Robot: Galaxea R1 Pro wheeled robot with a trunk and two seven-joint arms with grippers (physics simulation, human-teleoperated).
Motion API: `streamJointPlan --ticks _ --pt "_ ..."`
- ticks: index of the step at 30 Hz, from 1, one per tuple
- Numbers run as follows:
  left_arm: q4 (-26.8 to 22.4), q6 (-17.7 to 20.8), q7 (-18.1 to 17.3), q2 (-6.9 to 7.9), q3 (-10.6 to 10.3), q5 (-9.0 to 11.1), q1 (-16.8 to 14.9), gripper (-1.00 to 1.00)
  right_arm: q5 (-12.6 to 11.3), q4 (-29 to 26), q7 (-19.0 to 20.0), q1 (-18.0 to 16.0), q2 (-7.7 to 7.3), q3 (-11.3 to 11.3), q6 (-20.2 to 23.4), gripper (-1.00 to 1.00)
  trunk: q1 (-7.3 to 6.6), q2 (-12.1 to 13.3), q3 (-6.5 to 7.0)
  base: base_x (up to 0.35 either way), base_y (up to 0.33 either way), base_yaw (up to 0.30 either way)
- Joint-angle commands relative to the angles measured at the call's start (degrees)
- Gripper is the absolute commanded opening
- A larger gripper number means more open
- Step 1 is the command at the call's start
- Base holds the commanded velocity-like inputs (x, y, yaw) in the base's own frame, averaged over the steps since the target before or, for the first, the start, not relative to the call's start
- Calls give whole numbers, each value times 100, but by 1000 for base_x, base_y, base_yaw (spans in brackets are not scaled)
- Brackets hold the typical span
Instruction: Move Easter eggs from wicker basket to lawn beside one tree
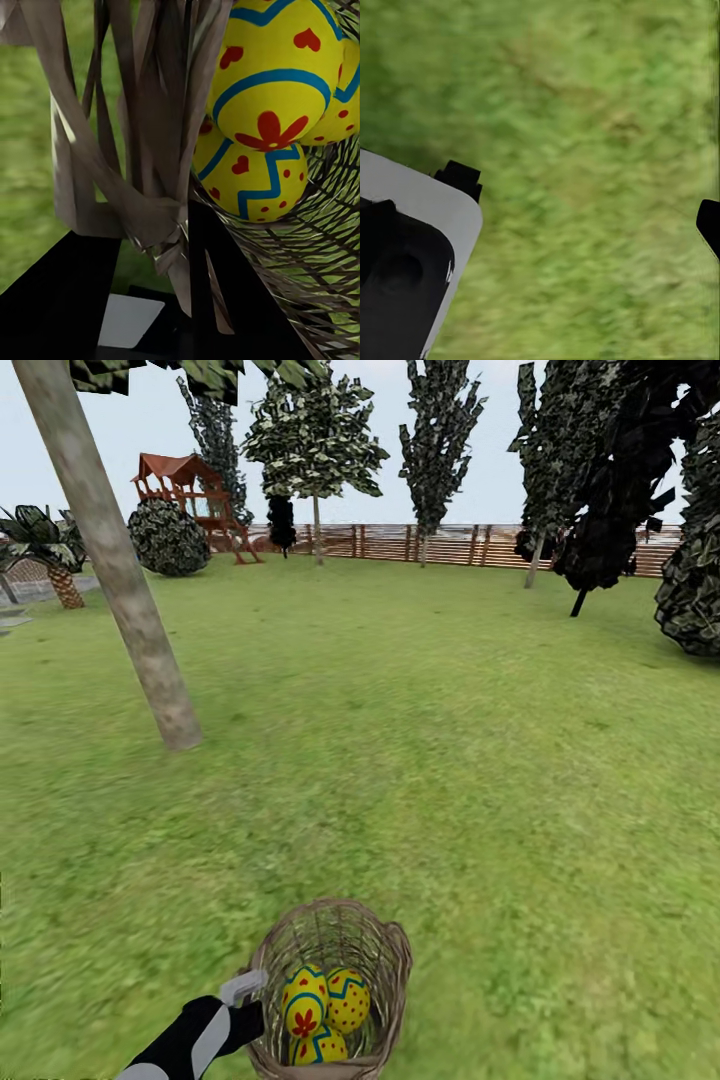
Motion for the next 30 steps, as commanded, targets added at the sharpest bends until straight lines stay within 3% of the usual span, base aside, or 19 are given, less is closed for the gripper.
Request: streamJointPlan --ticks 1,5,30 --pt "-13 31 39 -3 8 91 -1 -100 35 16 -15 -7 7 -35 -51 100 0 -4 -5 0 0 193" --pt "-11 31 39 -2 8 88 -1 -100 41 20 -13 -7 33 -170 -62 100 0 -4 -8 0 0 274" --pt "-4 31 39 76 8 95 7 -100 32 24 -22 -8 34 -173 -64 100 0 -4 -78 0 0 285"
